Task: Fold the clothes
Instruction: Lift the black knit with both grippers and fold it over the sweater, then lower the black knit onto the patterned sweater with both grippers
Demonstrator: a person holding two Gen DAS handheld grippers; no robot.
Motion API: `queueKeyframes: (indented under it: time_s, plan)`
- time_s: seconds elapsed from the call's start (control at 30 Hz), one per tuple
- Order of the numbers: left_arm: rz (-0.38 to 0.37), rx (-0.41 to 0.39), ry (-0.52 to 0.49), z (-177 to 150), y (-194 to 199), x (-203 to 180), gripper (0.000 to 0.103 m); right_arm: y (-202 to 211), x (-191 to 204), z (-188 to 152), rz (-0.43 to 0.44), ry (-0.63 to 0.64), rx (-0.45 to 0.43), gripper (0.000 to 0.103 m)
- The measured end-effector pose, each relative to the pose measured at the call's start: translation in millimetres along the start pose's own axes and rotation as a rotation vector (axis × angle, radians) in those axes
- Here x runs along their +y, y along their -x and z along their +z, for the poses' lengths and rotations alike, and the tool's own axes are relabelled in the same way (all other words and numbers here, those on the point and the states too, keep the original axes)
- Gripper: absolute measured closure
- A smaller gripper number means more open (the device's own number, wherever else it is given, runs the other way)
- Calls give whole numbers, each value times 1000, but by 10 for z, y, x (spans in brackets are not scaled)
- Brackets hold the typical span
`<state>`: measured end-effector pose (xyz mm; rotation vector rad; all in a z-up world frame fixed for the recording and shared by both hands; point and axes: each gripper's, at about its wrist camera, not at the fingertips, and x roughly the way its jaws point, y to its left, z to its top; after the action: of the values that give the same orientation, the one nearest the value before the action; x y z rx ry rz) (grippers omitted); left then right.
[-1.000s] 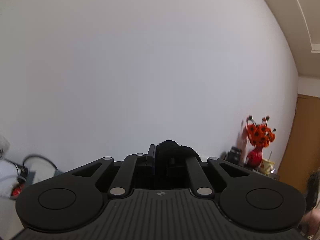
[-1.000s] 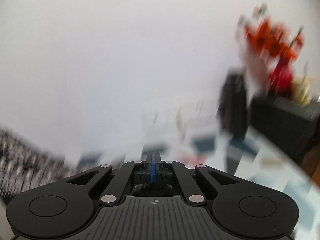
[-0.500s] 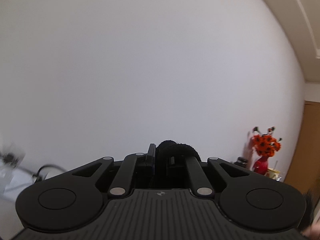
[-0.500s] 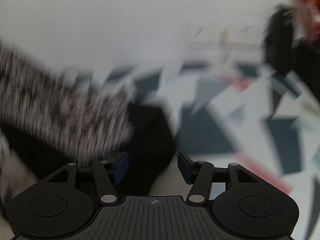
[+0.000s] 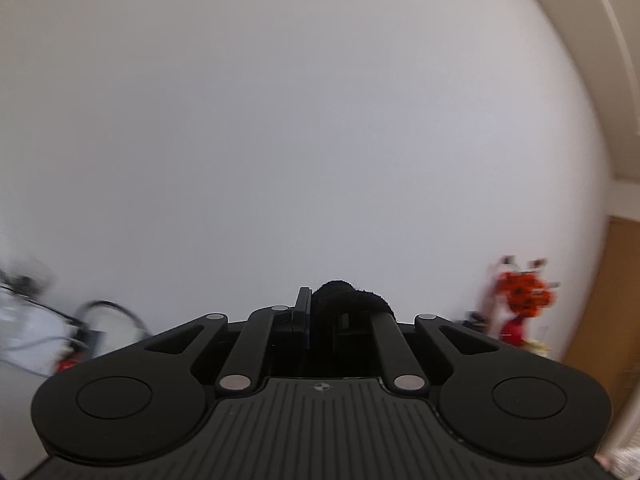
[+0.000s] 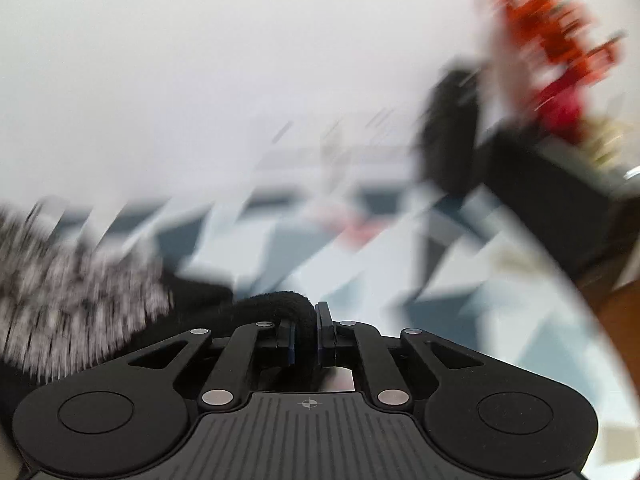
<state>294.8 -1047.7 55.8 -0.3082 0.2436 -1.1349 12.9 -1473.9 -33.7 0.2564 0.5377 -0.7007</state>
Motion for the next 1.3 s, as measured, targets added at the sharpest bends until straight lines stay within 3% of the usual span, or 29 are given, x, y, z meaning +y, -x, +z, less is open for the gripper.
queueKeyframes:
  time_s: [0.1, 0.17, 0.27, 0.37, 0.6, 0.73, 0.93, 1.13, 1.23, 1.3]
  plan:
    - [-131, -1, -19, 44, 21, -248, 94, 312, -190, 235, -95, -43, -153, 96]
    - [-225, -9, -20, 81, 34, -418, 94, 469, -280, 322, -115, -79, -226, 96]
    - [-260, -14, -11, 138, -7, -512, 94, 553, -346, 375, -97, -116, -252, 95]
    - [-199, -7, 66, 147, -111, -340, 94, 415, -277, 304, -35, -121, -209, 95]
    - [211, 83, 144, -238, -246, 444, 94, 29, 199, 49, 219, -14, -104, 95]
    - [327, 188, 157, -622, -315, 655, 94, -241, 495, -61, 359, 40, 3, 95]
    - [357, 323, 136, -923, -492, 732, 93, -659, 743, -309, 364, 133, 182, 94]
    - [329, 485, 66, -1313, -680, 621, 93, -724, 734, -496, 342, 187, 253, 95]
    - [300, 555, 58, -1492, -752, 496, 93, -686, 566, -499, 226, 178, 227, 95]
    - [283, 572, 115, -1577, -800, 477, 93, -658, 368, -479, 138, 125, 204, 95]
